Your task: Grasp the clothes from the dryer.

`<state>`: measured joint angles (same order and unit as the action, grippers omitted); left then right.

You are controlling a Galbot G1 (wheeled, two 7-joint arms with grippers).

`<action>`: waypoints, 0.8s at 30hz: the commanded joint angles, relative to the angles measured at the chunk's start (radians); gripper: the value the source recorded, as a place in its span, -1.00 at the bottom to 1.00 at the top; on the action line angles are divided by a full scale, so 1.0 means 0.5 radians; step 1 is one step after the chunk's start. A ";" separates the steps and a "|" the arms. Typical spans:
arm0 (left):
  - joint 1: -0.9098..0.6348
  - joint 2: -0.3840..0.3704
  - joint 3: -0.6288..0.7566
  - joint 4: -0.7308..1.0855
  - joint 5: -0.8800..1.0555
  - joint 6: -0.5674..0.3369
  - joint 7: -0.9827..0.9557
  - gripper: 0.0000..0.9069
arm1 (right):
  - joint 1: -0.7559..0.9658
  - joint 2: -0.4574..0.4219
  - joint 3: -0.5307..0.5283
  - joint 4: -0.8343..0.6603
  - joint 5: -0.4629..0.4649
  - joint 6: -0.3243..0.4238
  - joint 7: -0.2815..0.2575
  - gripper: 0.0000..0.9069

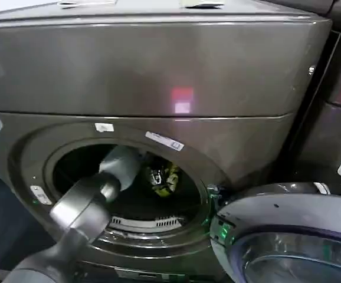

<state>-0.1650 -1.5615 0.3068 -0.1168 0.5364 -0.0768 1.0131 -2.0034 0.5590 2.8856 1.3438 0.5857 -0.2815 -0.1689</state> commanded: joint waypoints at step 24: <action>0.680 0.208 -1.008 -1.270 -0.802 0.015 -1.162 -1.00 | 0.166 -0.026 -0.173 0.052 -0.019 0.004 0.012 1.00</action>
<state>-0.0411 -1.4971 0.0103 -0.3569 0.3231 -0.0662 0.6918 -1.9325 0.5463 2.8116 1.3650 0.5761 -0.2799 -0.1644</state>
